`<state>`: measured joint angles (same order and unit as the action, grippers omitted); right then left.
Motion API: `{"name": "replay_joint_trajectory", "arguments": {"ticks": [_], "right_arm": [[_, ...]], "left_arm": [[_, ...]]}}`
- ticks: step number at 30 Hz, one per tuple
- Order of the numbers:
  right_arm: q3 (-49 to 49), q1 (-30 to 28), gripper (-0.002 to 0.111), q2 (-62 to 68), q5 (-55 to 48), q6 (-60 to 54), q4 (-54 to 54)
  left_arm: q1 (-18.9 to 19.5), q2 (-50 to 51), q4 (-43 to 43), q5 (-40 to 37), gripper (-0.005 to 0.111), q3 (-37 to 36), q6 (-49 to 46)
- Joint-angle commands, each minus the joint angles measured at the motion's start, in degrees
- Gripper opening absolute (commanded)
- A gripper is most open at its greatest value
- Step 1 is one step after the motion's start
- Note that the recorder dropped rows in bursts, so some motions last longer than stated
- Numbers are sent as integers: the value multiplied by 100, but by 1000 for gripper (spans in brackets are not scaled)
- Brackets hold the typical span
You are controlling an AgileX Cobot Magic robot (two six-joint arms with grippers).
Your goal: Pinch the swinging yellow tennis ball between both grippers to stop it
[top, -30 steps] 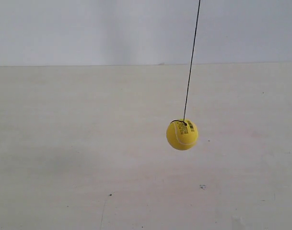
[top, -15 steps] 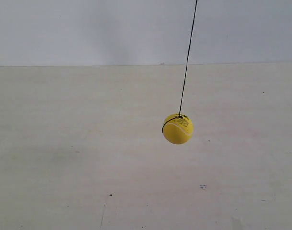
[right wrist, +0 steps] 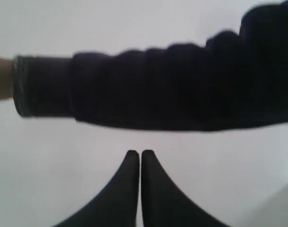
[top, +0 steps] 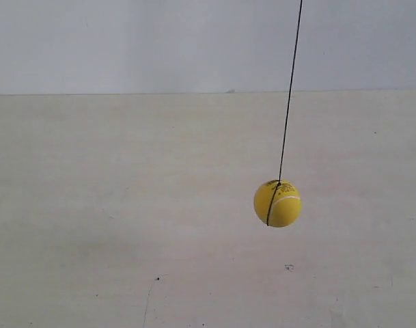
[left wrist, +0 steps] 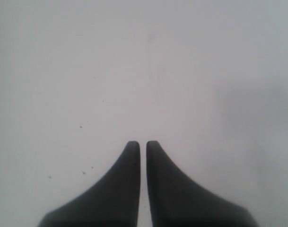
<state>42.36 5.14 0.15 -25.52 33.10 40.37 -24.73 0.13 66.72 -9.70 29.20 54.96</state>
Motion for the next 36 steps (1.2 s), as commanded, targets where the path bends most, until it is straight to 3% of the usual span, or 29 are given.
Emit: {"name": "replay_joint_trajectory", "arguments": {"ticks": [1, 9, 36], "right_arm": [[34, 3, 0, -15, -781, -1223, -1611], [34, 3, 0, -15, -777, -1480, -2946], [-42, 49, 0, -15, -367, -1595, -3076]], "left_arm": [[-48, -13, -100, 99, 5, -287, 81], [-48, -13, -130, 238, 5, -323, 81], [-48, -13, -130, 238, 5, -323, 81]]}}
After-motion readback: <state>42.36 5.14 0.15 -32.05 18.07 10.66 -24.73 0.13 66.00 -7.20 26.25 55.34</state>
